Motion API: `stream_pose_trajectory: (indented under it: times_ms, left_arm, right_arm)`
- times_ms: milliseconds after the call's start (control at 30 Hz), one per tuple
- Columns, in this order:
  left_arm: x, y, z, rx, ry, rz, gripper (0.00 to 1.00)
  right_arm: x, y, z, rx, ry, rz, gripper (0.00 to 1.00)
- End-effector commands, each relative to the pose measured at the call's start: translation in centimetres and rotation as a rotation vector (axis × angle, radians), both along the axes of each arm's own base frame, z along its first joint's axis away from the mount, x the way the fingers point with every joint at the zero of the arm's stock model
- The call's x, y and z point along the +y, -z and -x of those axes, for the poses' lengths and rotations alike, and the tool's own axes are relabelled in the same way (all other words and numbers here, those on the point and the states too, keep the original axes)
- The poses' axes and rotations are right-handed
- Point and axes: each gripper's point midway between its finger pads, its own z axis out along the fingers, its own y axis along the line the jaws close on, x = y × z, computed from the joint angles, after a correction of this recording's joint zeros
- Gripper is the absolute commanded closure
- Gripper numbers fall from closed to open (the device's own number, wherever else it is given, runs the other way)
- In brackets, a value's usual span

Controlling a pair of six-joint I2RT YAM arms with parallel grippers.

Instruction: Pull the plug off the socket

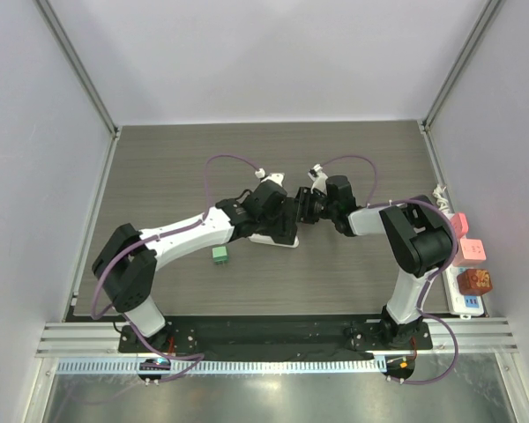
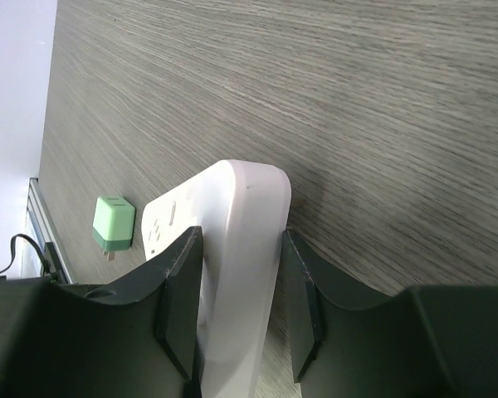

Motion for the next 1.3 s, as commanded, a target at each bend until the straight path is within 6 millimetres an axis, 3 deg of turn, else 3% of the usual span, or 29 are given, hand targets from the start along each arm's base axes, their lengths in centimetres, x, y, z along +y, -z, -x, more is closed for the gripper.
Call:
stream_pose_trajectory:
  times_ms: [0,67,100,133,200,367,433,467,500,533,567,633,667,700,767,967,1033,1167,1267]
  left_arm:
    - [-1.5,-2.7,0.4,0.028,0.008,0.107,1.0]
    - [0.0,-2.7,-0.1,-0.025,-0.028,0.0,1.0]
    - [-0.8,-4.3,0.1,-0.113,0.023,-0.058,1.0]
    - [0.8,-4.5,-0.4,-0.186,-0.009,-0.18,1.0]
    - [0.1,-5.0,0.4,-0.214,0.052,-0.216,1.0]
    - [-2.1,-5.0,1.8,-0.097,0.11,-0.027,1.0]
    - [-2.6,-4.9,1.4,-0.054,0.094,0.046,1.0]
    - [-2.2,-3.8,1.5,0.017,0.097,0.091,1.0]
    - [-3.2,-4.3,1.3,0.046,0.113,0.195,1.0]
    - [-3.3,-4.2,1.1,0.117,0.063,0.28,1.0]
    - [-2.2,-2.7,0.8,0.171,0.035,0.303,1.0]
    - [-1.0,-1.8,0.2,0.149,-0.006,0.214,1.0]
    - [-1.3,-2.9,0.0,0.066,0.028,0.135,1.0]
    - [0.9,-2.0,-0.4,0.021,-0.034,-0.022,1.0]
    - [0.8,-2.4,0.1,-0.031,-0.012,-0.098,1.0]
    - [0.5,-2.6,0.7,-0.018,0.008,-0.05,1.0]
    - [-0.6,-2.7,1.6,0.061,0.044,0.049,1.0]
    - [-1.3,-3.4,1.0,0.196,0.031,0.274,1.0]
    - [-1.1,-3.7,0.5,0.21,0.028,0.3,1.0]
  right_arm:
    - [-3.2,5.1,1.1,0.049,0.043,0.214,0.99]
    - [-3.2,5.2,1.1,0.047,0.044,0.221,0.99]
    - [-3.2,5.3,1.2,0.05,0.041,0.224,0.99]
    - [-3.1,5.3,1.2,0.049,0.038,0.226,0.99]
    - [-3.1,5.3,1.2,0.049,0.036,0.228,0.99]
    - [-2.8,5.0,1.3,0.026,0.025,0.226,0.99]
    - [-2.9,4.8,1.2,0.02,0.027,0.222,0.99]
    - [-2.8,4.8,1.3,0.017,0.023,0.219,0.99]
    - [-2.8,4.7,1.3,0.016,0.024,0.219,0.99]
    - [-2.7,4.5,1.3,0.008,0.022,0.216,0.99]
    - [-2.7,4.4,1.3,0.0,0.021,0.218,0.99]
    - [-3.0,4.1,1.1,-0.017,0.032,0.235,0.99]
    - [-3.1,3.9,1.1,-0.025,0.035,0.239,0.99]
    - [-3.1,3.9,1.2,-0.028,0.033,0.239,0.99]
    - [-3.0,3.9,1.2,-0.029,0.032,0.235,0.99]
    - [-3.1,4.1,1.1,-0.025,0.038,0.244,0.99]
    - [-3.4,4.0,0.8,-0.05,0.051,0.271,0.99]
    - [-3.5,3.8,0.8,-0.068,0.053,0.272,0.99]
    - [-3.4,3.7,0.8,-0.077,0.054,0.266,0.99]
